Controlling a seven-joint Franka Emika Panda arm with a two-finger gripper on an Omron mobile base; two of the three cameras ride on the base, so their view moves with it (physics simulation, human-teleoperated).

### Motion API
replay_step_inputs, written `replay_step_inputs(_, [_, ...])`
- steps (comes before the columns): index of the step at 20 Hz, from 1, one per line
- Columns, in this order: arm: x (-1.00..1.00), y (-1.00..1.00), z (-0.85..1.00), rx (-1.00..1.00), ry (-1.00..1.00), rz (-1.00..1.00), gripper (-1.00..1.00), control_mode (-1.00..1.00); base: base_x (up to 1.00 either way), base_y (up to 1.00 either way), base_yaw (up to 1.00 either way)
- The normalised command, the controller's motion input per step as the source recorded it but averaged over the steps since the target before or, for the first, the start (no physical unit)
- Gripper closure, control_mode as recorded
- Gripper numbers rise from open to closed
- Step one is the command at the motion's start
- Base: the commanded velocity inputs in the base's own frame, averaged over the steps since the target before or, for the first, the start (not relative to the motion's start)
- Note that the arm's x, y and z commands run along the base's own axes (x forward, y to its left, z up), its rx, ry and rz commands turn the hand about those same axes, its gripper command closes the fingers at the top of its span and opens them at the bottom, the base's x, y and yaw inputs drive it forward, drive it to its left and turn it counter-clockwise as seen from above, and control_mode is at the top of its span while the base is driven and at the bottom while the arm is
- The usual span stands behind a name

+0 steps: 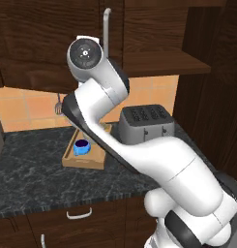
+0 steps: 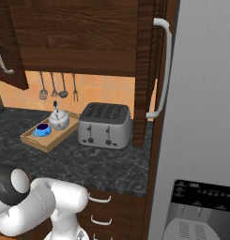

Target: Pick the kettle from the counter and place it on the tray. Then pick the mug from the cabinet and place it on the tray. Then close the cabinet doors.

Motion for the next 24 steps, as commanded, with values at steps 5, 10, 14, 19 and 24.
replay_step_inputs(5, [1.0,-0.29,-0.1,-0.1,0.09,-0.03,-1.0,-1.0,0.0,0.0,0.0])
replay_step_inputs(10, [1.0,-0.24,-0.2,-0.11,0.09,-0.02,-1.0,-1.0,0.0,0.0,0.0])
replay_step_inputs(14, [0.87,-0.03,-0.34,-0.13,0.02,0.0,-1.0,-1.0,0.0,0.0,0.0])
replay_step_inputs(19, [0.5,0.0,-0.27,-0.03,0.0,0.0,-1.0,-1.0,0.0,0.0,0.0])
replay_step_inputs(24, [0.2,0.03,-0.44,-0.02,0.0,0.04,-1.0,-1.0,0.0,0.0,0.0])
